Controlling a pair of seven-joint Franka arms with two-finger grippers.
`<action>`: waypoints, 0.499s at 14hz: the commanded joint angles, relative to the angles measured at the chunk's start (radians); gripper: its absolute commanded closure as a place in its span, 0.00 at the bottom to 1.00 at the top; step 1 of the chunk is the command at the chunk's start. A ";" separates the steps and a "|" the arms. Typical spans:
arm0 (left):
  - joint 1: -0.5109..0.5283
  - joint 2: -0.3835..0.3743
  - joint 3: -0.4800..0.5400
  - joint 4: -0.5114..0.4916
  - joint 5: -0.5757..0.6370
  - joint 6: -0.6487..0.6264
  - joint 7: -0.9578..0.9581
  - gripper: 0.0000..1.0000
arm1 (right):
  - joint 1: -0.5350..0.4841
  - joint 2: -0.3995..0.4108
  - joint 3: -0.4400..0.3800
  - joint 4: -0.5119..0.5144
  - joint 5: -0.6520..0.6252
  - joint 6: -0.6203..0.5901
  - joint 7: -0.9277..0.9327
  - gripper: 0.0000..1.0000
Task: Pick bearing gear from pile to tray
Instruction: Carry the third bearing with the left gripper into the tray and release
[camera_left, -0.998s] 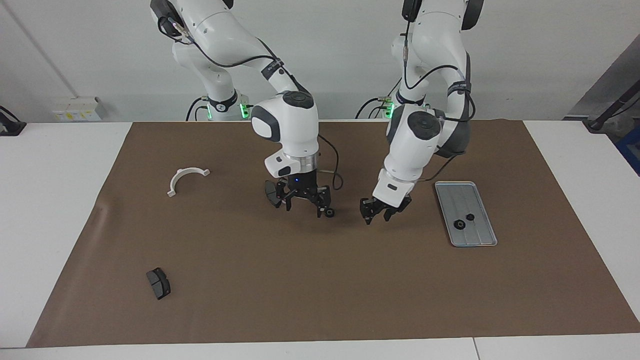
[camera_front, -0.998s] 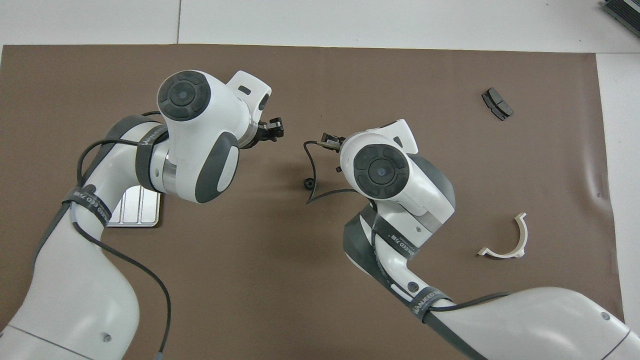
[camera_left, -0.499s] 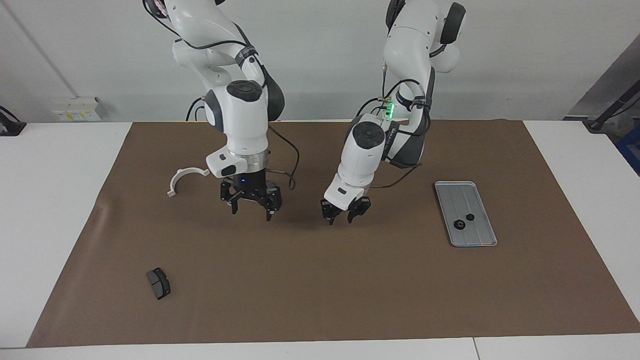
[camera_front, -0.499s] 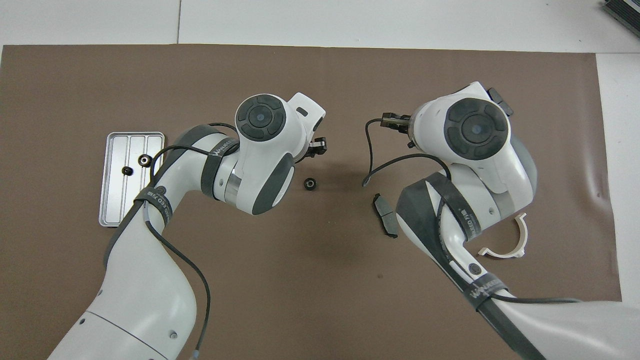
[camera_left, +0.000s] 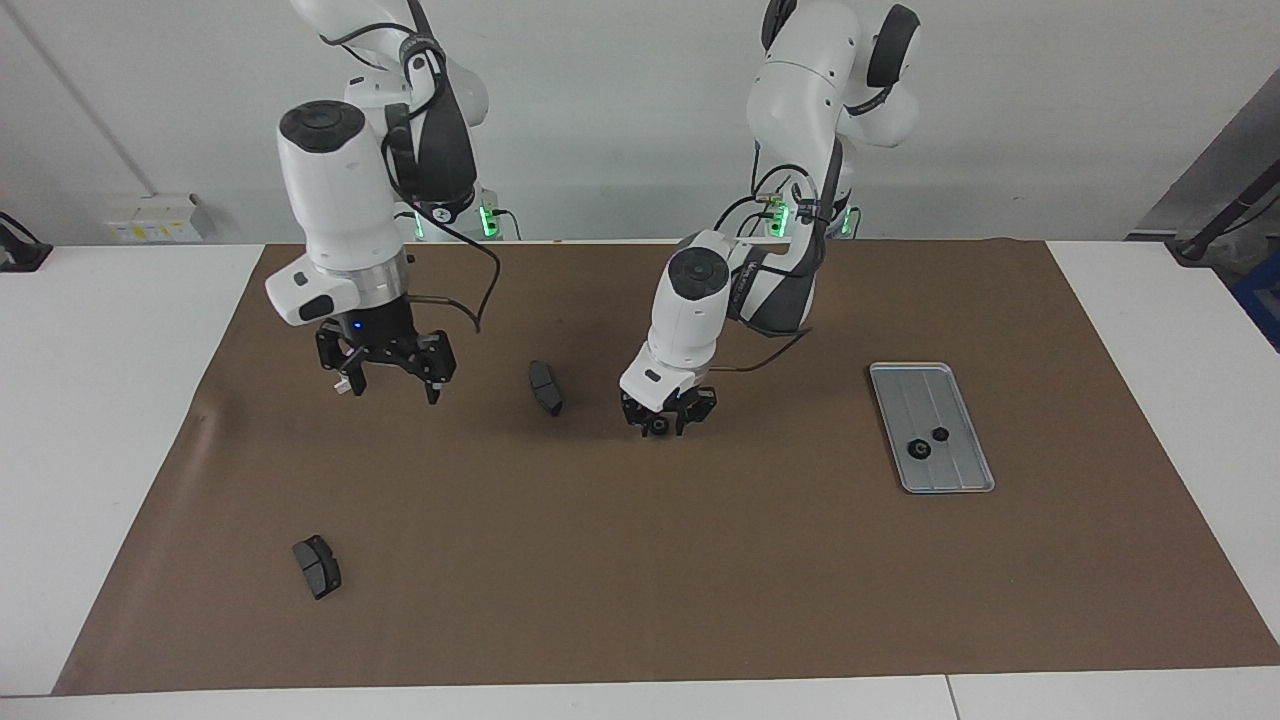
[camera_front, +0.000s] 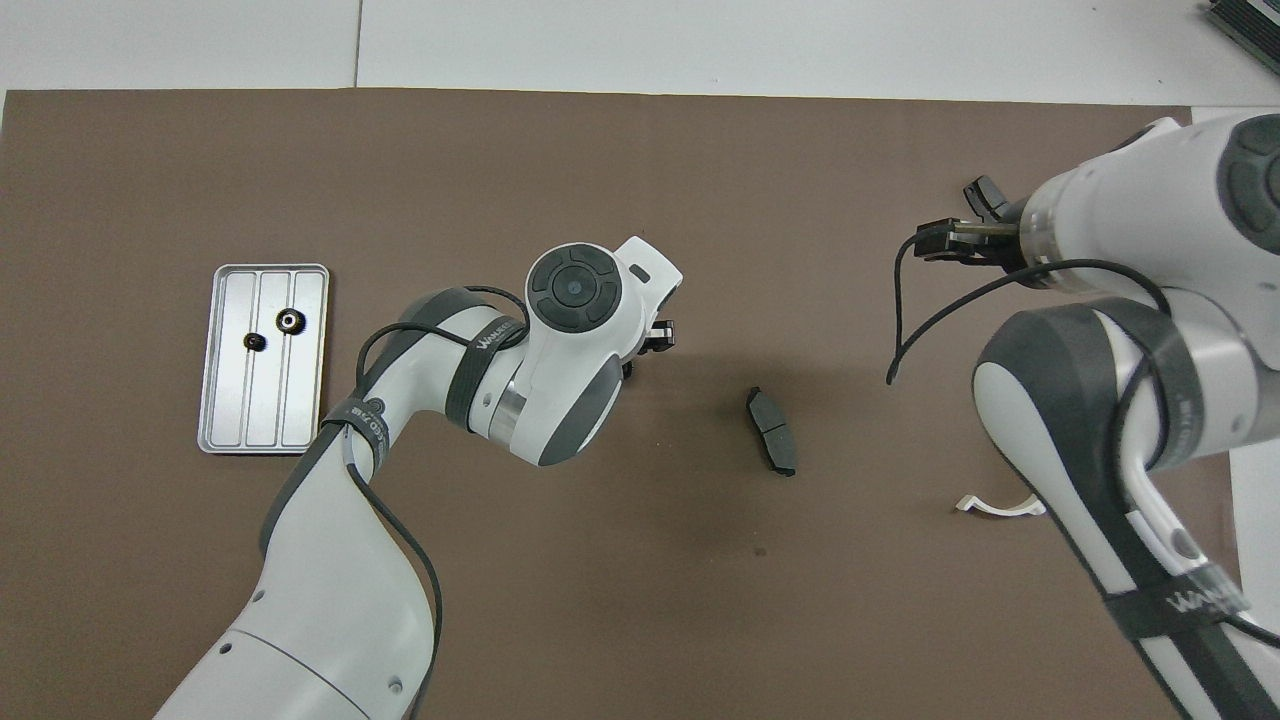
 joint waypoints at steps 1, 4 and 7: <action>-0.021 -0.027 0.020 -0.053 0.028 0.034 -0.011 0.44 | 0.001 -0.072 -0.065 -0.004 0.055 -0.091 -0.129 0.00; -0.036 -0.042 0.020 -0.103 0.027 0.076 -0.013 0.44 | 0.001 -0.106 -0.124 0.083 0.057 -0.261 -0.224 0.00; -0.037 -0.043 0.020 -0.111 0.028 0.077 -0.013 0.44 | 0.001 -0.100 -0.154 0.162 0.074 -0.386 -0.269 0.00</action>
